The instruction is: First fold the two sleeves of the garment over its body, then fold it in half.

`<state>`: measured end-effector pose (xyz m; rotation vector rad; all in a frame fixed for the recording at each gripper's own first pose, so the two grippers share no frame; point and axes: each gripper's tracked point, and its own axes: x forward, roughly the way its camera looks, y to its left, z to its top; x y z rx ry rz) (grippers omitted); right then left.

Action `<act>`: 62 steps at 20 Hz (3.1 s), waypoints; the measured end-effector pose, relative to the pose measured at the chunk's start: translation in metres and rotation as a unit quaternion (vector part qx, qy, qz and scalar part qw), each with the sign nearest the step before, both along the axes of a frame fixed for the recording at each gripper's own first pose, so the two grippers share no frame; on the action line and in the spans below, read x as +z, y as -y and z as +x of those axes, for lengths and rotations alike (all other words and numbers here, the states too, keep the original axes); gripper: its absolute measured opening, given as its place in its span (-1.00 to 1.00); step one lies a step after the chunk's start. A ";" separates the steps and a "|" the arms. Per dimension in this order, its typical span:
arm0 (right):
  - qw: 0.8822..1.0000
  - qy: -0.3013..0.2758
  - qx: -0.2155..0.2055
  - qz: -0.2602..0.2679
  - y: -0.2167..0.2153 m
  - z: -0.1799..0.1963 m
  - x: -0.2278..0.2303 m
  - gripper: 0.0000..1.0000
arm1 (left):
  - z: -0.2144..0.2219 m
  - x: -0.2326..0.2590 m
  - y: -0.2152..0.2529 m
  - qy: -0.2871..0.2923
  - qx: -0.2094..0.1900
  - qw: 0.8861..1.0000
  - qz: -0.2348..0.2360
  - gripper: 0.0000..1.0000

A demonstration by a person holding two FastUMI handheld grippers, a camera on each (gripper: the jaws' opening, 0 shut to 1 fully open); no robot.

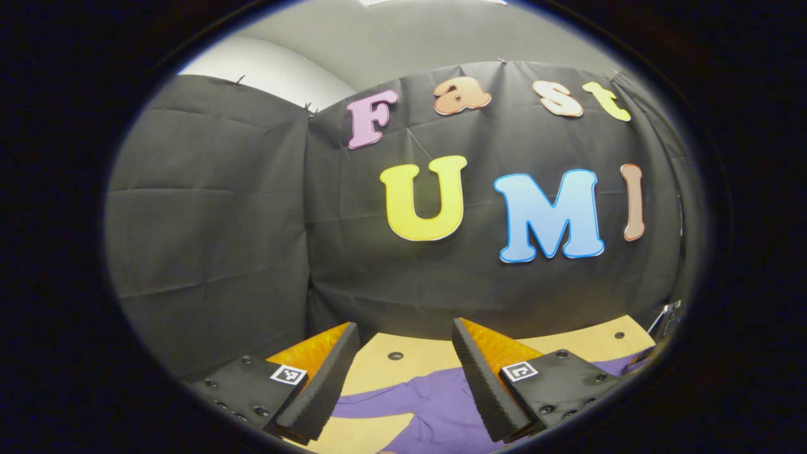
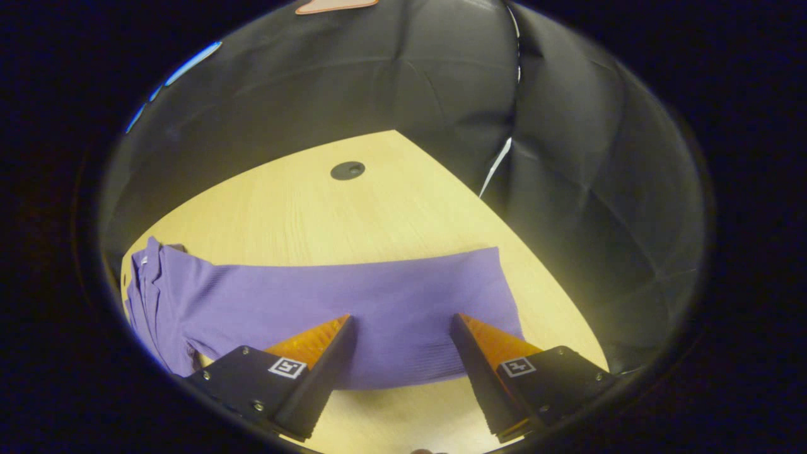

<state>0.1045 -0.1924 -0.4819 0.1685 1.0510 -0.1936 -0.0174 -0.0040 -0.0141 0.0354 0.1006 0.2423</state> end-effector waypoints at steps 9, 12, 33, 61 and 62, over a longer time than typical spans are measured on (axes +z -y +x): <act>1.000 0.020 0.006 -0.001 -0.008 0.002 -0.003 0.91 | 0.011 -0.001 0.010 -0.001 -0.009 1.000 -0.001 0.94; 1.000 0.018 0.007 0.004 -0.012 0.003 -0.003 0.79 | 0.013 -0.004 0.010 -0.002 -0.010 1.000 -0.007 0.94; 0.993 0.077 -0.007 0.093 -0.088 0.034 0.084 -0.96 | -0.007 -0.008 -0.033 -0.004 0.006 1.000 -0.022 0.94; 0.935 0.149 0.256 0.198 -0.543 0.006 0.219 -0.97 | -0.095 -0.022 -0.258 -0.010 0.126 0.992 -0.012 0.94; 0.932 0.147 0.265 0.199 -0.556 0.002 0.218 -0.97 | -0.100 -0.023 -0.264 -0.011 0.132 0.991 -0.010 0.94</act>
